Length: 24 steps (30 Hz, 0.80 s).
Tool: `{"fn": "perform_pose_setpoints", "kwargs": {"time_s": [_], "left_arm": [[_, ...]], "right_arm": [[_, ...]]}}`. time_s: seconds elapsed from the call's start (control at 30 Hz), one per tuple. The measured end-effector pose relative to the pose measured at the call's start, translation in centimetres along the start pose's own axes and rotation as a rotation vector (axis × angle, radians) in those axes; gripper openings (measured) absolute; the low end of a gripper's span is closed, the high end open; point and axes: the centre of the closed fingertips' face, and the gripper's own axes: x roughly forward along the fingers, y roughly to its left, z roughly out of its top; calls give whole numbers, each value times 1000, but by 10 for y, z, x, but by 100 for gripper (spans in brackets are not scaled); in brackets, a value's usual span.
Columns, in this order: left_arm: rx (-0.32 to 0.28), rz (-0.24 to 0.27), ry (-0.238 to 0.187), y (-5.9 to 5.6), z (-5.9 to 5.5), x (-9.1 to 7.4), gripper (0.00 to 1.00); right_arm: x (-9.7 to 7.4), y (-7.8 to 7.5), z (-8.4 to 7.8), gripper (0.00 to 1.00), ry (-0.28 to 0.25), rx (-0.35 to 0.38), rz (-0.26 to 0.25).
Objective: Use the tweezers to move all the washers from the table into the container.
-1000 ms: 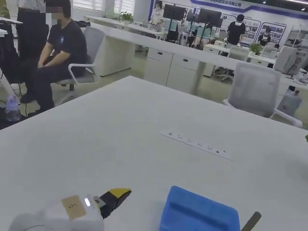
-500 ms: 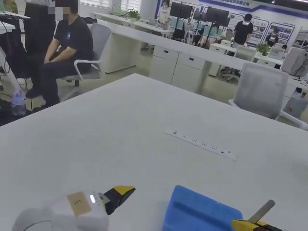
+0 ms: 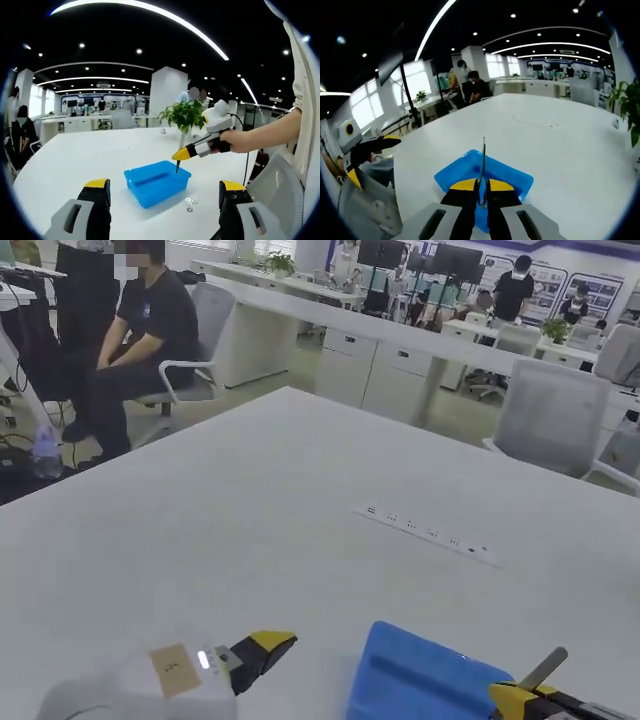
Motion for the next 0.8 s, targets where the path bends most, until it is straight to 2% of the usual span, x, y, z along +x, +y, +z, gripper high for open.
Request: {"fn": "perform_pose_setpoints", "kwargs": {"time_s": [0.1,0.2,0.37,0.67,0.8], "left_arm": [[-7,-9,-6,-2,1,0,91],[-8,-9,10,-2,-3,1,91],[-7,-6,32,-1,-7,1,90],[-9,4,39,1,-8,0,89],[-11,1,44,1,-9,0,88]], "right_arm": [[5,-5,-4,3,-7,-41,-10],[13,-9,-10,3,-3,-84,-14],[22,-14,-16,3,3,-109,-18],[31,-27,-27,4,18,-86,-27],[32,-28,-31,4,31,-91,-27]]}}
